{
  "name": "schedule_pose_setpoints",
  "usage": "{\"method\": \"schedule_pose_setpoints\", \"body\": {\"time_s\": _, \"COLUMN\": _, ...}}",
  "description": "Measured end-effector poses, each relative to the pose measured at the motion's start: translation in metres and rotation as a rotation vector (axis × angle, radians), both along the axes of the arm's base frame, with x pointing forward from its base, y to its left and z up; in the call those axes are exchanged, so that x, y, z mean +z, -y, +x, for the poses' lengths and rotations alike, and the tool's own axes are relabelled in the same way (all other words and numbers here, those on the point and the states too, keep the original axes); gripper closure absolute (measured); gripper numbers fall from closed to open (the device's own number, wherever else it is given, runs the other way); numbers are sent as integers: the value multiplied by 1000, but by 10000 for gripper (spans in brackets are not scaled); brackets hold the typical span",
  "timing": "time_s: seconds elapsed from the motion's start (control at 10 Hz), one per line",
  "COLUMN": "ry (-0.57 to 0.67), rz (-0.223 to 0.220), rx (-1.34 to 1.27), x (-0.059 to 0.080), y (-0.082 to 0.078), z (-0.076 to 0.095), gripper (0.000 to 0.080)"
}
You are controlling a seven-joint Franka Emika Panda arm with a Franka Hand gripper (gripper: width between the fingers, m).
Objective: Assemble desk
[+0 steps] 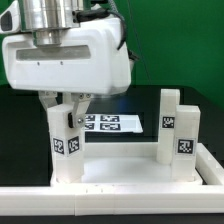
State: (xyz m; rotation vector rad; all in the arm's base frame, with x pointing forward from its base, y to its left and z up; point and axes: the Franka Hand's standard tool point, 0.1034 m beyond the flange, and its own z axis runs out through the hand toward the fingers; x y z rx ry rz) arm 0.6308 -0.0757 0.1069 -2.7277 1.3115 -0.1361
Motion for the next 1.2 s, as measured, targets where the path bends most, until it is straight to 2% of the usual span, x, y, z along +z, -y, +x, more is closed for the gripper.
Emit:
{"method": "schedule_pose_setpoints", "body": {"time_s": 0.2, "ry": -49, "rz": 63, "rx": -371, "x": 1, "y": -6, "z": -2, "gripper": 505}}
{"method": "schedule_pose_setpoints", "body": {"time_s": 0.3, "ry": -63, "rz": 112, "rx": -548, "x": 0, "y": -9, "z": -2, "gripper": 507}}
{"method": "schedule_pose_setpoints", "body": {"time_s": 0.5, "ry": -83, "rz": 192, "rx": -816, "x": -2, "y": -12, "z": 0, "gripper": 507}}
{"method": "schedule_pose_setpoints", "body": {"time_s": 0.6, "ry": -89, "rz": 214, "rx": -908, "x": -2, "y": -14, "z": 0, "gripper": 507}}
{"method": "schedule_pose_setpoints", "body": {"time_s": 0.7, "ry": -89, "rz": 217, "rx": -931, "x": -2, "y": -16, "z": 1, "gripper": 507}}
{"method": "schedule_pose_setpoints", "body": {"time_s": 0.8, "ry": -87, "rz": 214, "rx": -908, "x": -2, "y": -15, "z": 1, "gripper": 420}}
{"method": "schedule_pose_setpoints", "body": {"time_s": 0.9, "ry": -84, "rz": 205, "rx": -845, "x": -2, "y": -15, "z": 1, "gripper": 420}}
{"method": "schedule_pose_setpoints", "body": {"time_s": 1.0, "ry": -90, "rz": 195, "rx": -672, "x": 0, "y": -16, "z": 0, "gripper": 241}}
{"method": "schedule_pose_setpoints", "body": {"time_s": 1.1, "ry": -91, "rz": 191, "rx": -544, "x": 1, "y": -15, "z": 1, "gripper": 179}}
{"method": "schedule_pose_setpoints", "body": {"time_s": 1.2, "ry": -116, "rz": 185, "rx": -351, "x": -1, "y": -20, "z": -4, "gripper": 179}}
